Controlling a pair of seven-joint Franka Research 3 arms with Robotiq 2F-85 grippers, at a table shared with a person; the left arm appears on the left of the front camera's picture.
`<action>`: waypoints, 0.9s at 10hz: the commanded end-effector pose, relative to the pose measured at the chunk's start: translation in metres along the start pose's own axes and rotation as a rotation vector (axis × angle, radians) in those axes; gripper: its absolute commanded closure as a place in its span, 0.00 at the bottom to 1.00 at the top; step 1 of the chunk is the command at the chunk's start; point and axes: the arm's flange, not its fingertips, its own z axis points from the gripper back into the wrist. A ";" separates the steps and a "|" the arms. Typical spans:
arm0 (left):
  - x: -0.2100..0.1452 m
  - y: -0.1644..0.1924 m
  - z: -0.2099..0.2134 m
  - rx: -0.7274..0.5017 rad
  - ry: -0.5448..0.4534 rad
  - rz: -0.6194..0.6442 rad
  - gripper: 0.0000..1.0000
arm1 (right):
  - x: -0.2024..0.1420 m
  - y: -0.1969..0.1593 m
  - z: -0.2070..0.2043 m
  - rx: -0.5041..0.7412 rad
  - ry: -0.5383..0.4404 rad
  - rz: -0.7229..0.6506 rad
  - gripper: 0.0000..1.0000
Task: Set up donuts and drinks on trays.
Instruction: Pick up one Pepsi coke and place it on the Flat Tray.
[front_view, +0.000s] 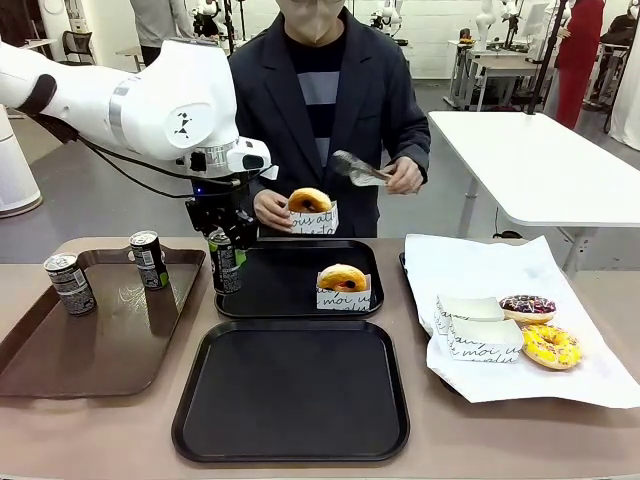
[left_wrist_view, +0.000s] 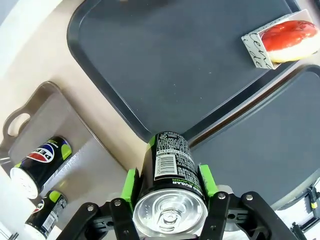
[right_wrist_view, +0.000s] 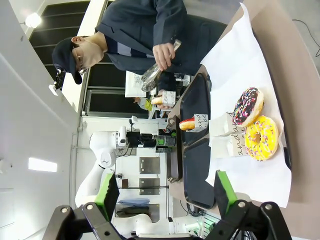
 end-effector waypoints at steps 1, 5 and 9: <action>-0.049 0.012 0.026 -0.072 -0.009 -0.015 0.42 | 0.000 0.000 0.001 0.008 -0.001 0.011 0.00; -0.209 0.031 0.076 -0.191 -0.202 0.090 0.42 | 0.000 0.000 0.001 0.008 -0.001 0.011 0.00; -0.214 0.038 0.077 -0.101 -0.185 0.212 0.42 | 0.000 0.000 0.001 0.008 -0.001 0.011 0.00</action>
